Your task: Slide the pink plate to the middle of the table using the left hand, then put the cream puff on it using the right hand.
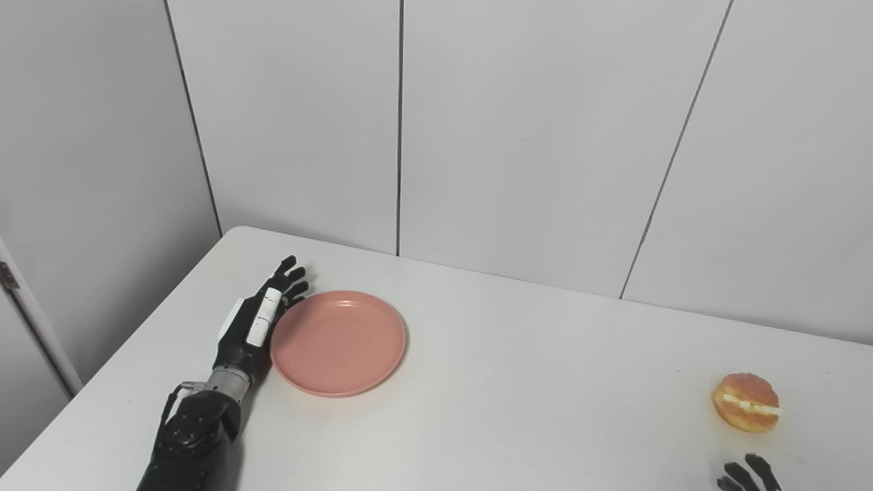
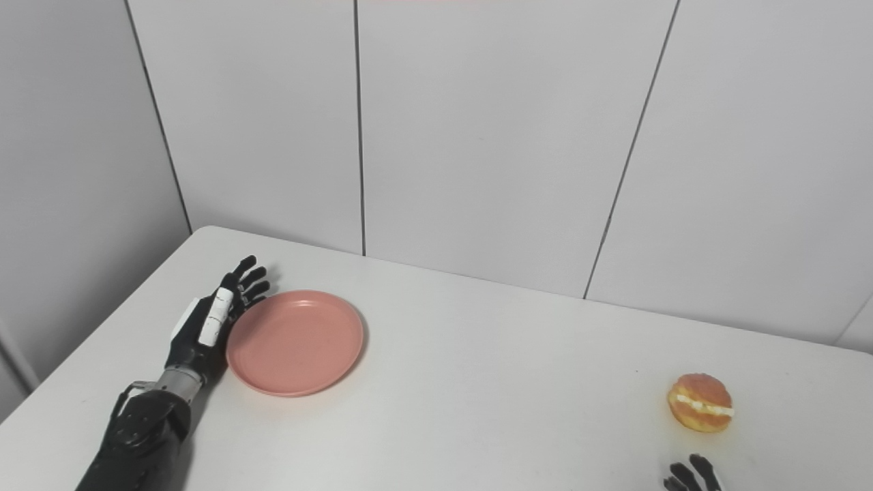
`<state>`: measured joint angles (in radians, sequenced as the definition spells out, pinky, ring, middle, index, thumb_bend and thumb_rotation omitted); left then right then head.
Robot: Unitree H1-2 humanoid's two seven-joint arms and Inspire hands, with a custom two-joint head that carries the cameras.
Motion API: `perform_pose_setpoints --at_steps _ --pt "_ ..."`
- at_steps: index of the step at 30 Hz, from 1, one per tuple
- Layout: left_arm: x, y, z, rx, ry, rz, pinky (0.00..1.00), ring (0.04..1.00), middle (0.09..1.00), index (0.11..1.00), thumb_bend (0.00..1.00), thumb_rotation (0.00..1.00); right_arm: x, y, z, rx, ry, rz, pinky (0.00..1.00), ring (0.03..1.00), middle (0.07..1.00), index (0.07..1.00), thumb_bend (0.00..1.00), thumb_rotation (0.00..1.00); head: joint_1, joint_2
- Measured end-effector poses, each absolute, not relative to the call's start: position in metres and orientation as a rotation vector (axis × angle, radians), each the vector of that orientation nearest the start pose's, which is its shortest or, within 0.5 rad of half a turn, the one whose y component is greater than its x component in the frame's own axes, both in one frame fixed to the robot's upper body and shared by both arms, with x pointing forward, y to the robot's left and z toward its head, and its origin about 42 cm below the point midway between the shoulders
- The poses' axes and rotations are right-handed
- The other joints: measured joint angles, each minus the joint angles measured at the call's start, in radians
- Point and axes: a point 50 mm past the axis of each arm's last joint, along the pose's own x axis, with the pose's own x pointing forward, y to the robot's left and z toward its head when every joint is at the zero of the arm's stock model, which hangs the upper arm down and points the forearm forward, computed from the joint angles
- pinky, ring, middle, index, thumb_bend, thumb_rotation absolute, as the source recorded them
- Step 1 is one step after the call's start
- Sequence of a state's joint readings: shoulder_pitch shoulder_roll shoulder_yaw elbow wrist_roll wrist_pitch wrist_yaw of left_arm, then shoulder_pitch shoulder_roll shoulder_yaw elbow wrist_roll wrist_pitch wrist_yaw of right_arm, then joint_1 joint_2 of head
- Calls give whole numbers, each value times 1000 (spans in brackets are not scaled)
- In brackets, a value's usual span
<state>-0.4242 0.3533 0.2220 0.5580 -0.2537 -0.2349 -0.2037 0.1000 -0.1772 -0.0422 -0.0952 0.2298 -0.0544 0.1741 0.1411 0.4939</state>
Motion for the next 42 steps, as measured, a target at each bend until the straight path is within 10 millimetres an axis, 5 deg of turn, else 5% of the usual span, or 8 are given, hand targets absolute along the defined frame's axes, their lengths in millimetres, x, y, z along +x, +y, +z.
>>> perform_pose_setpoints --at_steps 11,27,42 --pt "406 361 144 20 -149 26 873 912 925 938 955 867 249 -274 107 32 -63 120 848 894 899 939 842 1000 -9 8" --pt "408 344 142 22 -143 -11 888 940 955 941 889 871 248 -270 111 20 -66 118 825 876 882 929 837 1000 -63 34" --pt "417 312 140 14 -126 -72 792 899 937 940 935 874 246 -259 114 7 -56 117 830 876 877 925 878 1000 -113 51"
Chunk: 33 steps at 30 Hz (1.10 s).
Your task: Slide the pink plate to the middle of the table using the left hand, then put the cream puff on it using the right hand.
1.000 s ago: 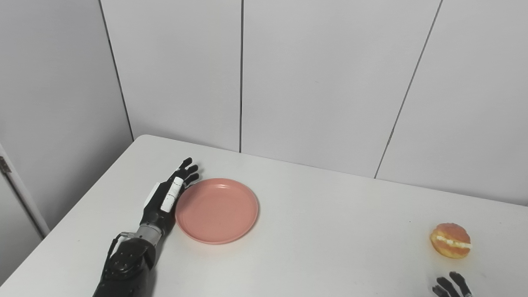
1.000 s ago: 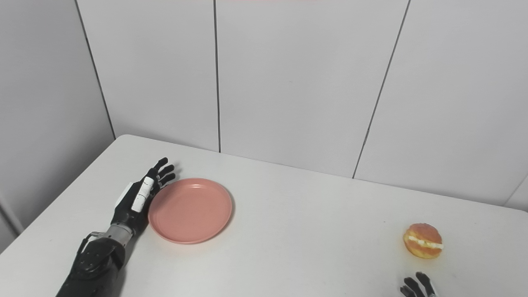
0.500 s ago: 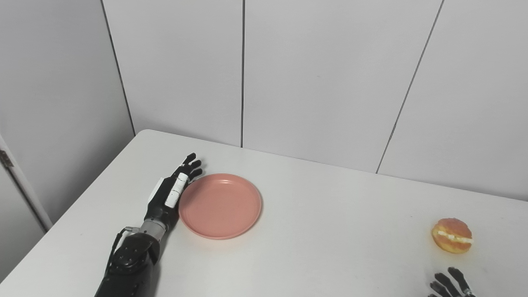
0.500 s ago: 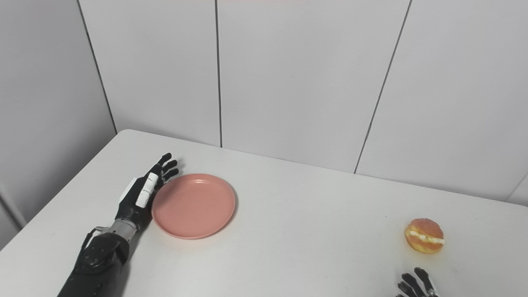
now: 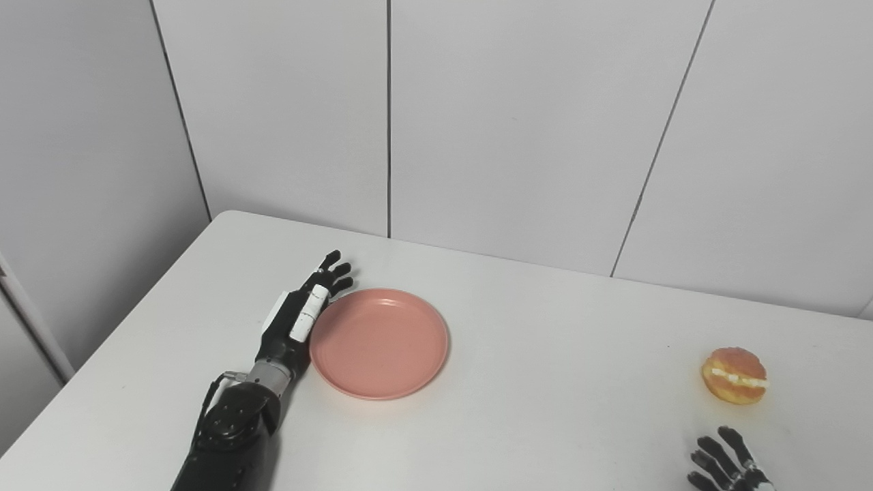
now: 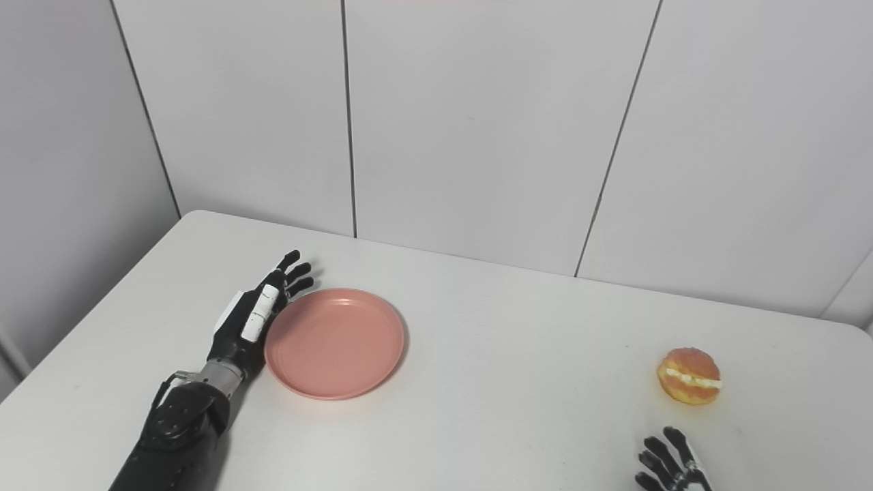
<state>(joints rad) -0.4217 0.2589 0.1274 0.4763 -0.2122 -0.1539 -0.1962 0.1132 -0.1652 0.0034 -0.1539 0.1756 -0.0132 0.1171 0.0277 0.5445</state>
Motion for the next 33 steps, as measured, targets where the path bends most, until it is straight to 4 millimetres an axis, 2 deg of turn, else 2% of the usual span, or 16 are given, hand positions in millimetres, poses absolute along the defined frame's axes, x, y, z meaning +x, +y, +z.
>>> perform_pose_setpoints --at_steps 2,11,20,25,33 --pt "418 311 140 12 -126 -78 822 908 939 945 923 874 246 -258 114 4 -56 116 825 872 873 921 883 1000 -9 3" --pt "423 302 140 7 -128 -117 824 906 946 932 920 874 246 -248 116 8 -51 107 813 858 862 910 884 1000 -63 11" --pt "426 282 139 -58 -121 -173 821 903 949 929 922 868 246 -235 117 9 -49 103 804 851 854 905 895 1000 -124 21" --pt "426 262 139 -78 -116 -236 823 908 946 930 946 874 246 -227 119 5 -47 115 808 856 858 906 895 1000 -155 32" --pt "425 246 138 -99 -104 -266 767 902 941 938 920 884 246 -218 122 -8 -38 120 800 850 854 900 920 1000 -204 51"
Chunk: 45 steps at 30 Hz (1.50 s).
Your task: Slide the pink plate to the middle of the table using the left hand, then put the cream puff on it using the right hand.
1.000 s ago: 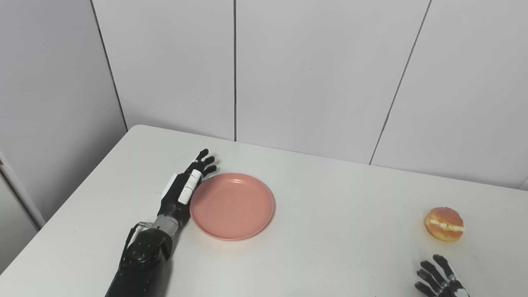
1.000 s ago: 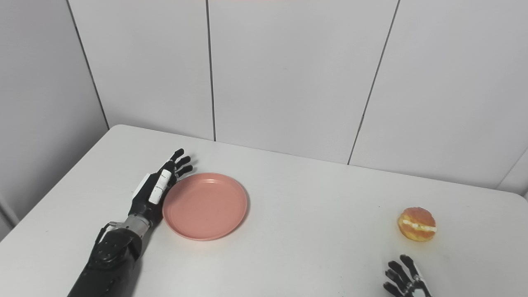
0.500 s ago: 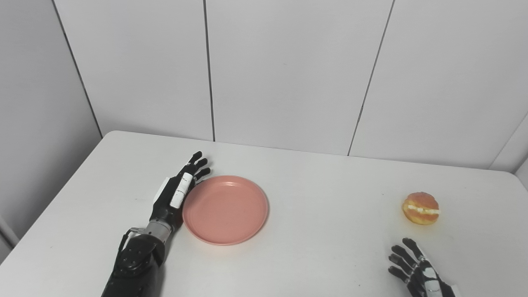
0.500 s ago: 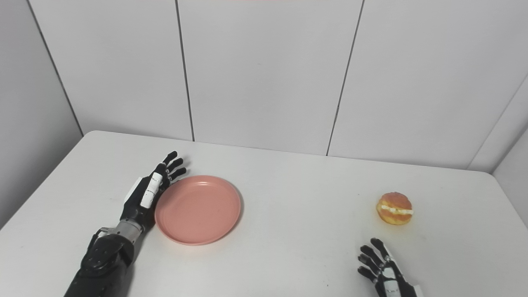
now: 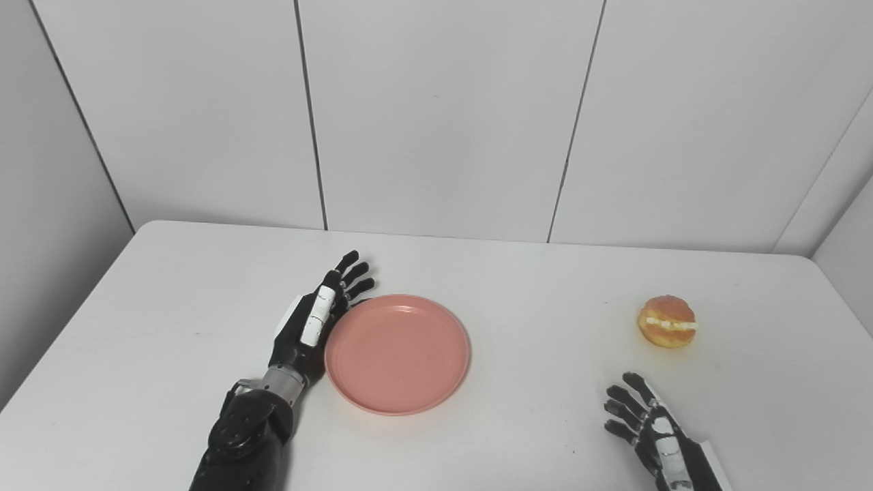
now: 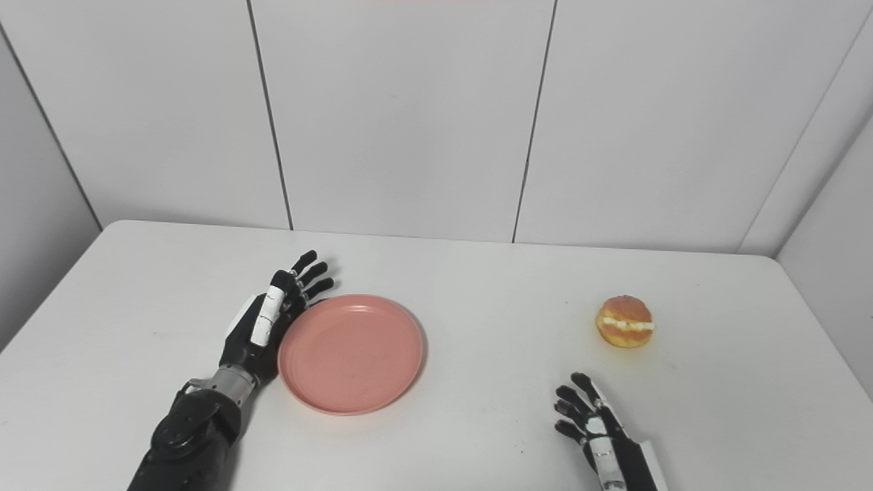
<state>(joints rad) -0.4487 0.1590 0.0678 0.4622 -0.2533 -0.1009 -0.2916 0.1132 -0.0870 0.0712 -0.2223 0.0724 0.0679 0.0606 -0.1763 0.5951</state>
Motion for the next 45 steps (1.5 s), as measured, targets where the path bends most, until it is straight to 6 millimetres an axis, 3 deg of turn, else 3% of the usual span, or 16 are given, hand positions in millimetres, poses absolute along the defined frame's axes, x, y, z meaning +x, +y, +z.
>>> perform_pose_setpoints --at_steps 14,20,32,45 --pt "412 218 137 -112 -90 -344 844 915 944 958 903 865 248 -201 125 -9 -39 126 807 852 852 909 925 1000 -75 5" --pt "408 218 137 -108 -97 -348 841 940 966 977 894 869 249 -193 126 -3 -40 137 804 853 857 914 929 999 -130 3" --pt "400 211 136 -128 -107 -301 958 985 984 990 918 836 255 -177 127 -5 -40 139 789 846 856 908 921 1000 -253 0" --pt "391 207 139 -139 -92 -292 1000 995 1000 998 891 854 258 -167 128 -19 -45 149 785 849 854 910 902 1000 -292 2"
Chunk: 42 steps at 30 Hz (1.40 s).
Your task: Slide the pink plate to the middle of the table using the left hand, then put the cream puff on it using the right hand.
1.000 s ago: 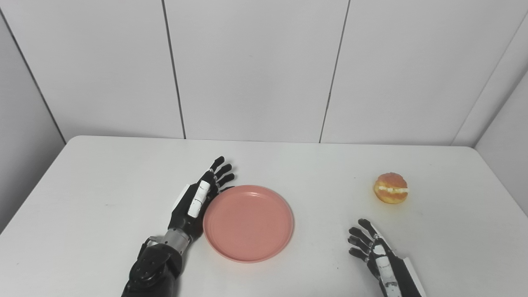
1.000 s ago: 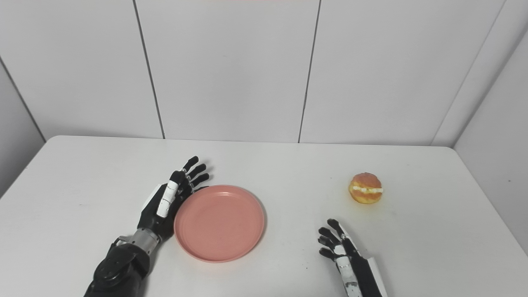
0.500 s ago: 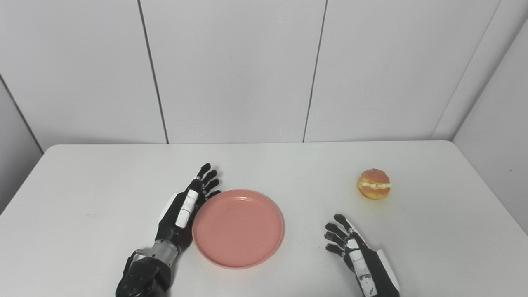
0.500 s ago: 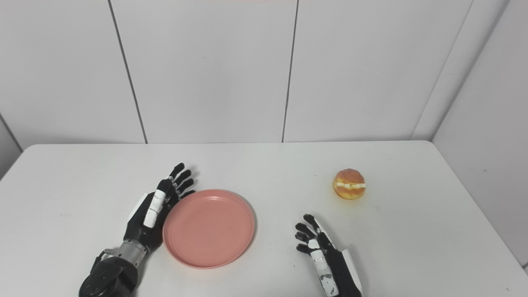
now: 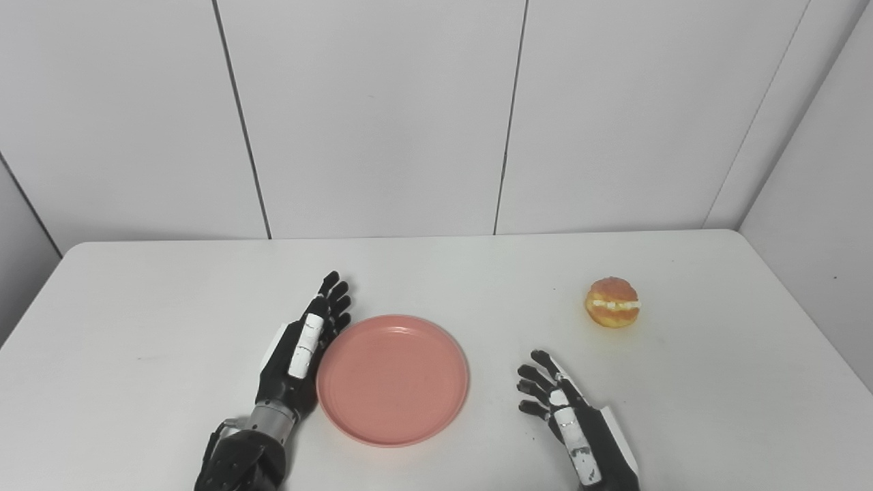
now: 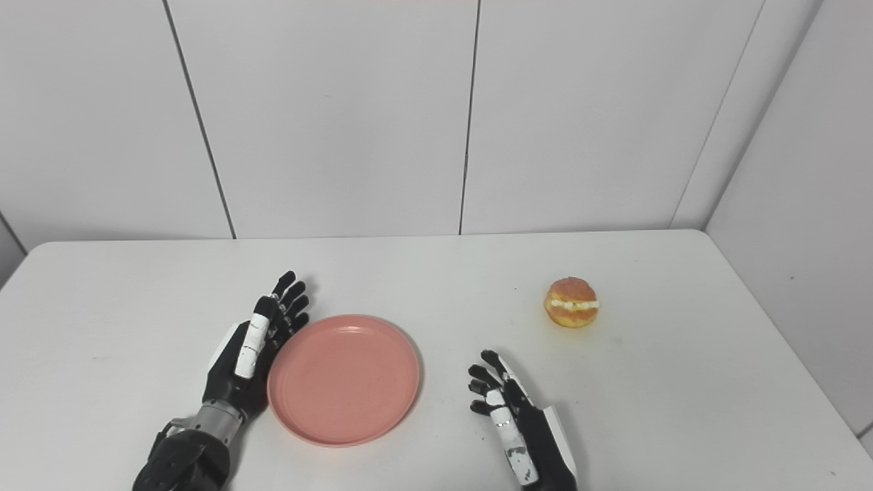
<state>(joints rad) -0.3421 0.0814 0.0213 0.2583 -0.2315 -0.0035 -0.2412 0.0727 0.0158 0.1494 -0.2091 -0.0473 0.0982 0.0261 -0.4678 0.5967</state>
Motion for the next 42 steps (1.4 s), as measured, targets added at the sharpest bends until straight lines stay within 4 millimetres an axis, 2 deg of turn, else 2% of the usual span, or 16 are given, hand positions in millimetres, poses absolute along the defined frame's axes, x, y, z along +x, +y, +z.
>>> perform_pose_setpoints --at_steps 8,10,11,15,19,24,26,28,30,35,37,38,40,42 --pt "390 204 140 -145 -79 -297 1000 999 1000 1000 892 851 258 -168 127 -20 -42 145 783 850 870 905 907 1000 -12 -11" --pt "390 203 139 -149 -77 -298 1000 1000 1000 1000 885 850 258 -168 126 -26 -54 138 769 847 869 903 880 1000 -15 -17" --pt "390 202 137 -151 -73 -299 1000 1000 1000 1000 881 847 258 -168 126 -37 -67 130 752 842 866 901 833 1000 -15 -17" --pt "391 198 136 -160 -78 -308 1000 1000 1000 1000 884 836 258 -173 131 -149 -109 82 719 823 858 892 781 975 -20 -25" --pt "392 198 134 -162 -79 -319 1000 1000 1000 999 878 831 257 -190 157 -264 -203 41 692 811 847 886 838 954 -25 -37" --pt "394 197 133 -165 -78 -318 1000 996 1000 1000 880 843 270 -208 194 -386 -320 0 651 795 845 885 848 929 -26 -48" --pt "395 196 133 -167 -80 -320 1000 995 1000 1000 881 841 275 -211 202 -419 -340 -2 654 800 846 883 851 924 -26 -52" --pt "395 195 134 -169 -81 -320 1000 999 1000 1000 879 839 280 -211 209 -454 -343 -4 707 805 848 882 875 910 -26 -57" --pt "396 195 134 -174 -80 -318 1000 999 1000 1000 882 838 286 -212 215 -503 -349 0 702 803 857 893 908 884 -25 -60" --pt "397 194 134 -191 -80 -317 1000 994 994 1000 889 835 298 -225 241 -666 -397 15 696 822 879 894 987 744 -22 -61" --pt "397 195 134 -192 -79 -317 1000 998 995 1000 893 832 303 -229 249 -723 -414 23 675 800 864 886 998 656 -22 -58" --pt "397 194 134 -192 -79 -317 1000 997 998 1000 890 832 305 -231 253 -746 -419 29 690 829 882 886 1000 557 -22 -58" --pt "397 194 134 -195 -79 -318 1000 990 995 1000 884 823 309 -234 260 -805 -429 47 700 855 900 877 1000 435 -20 -57" --pt "397 194 135 -196 -80 -318 1000 991 996 1000 883 822 314 -237 267 -861 -435 58 701 859 909 878 1000 403 -20 -57"
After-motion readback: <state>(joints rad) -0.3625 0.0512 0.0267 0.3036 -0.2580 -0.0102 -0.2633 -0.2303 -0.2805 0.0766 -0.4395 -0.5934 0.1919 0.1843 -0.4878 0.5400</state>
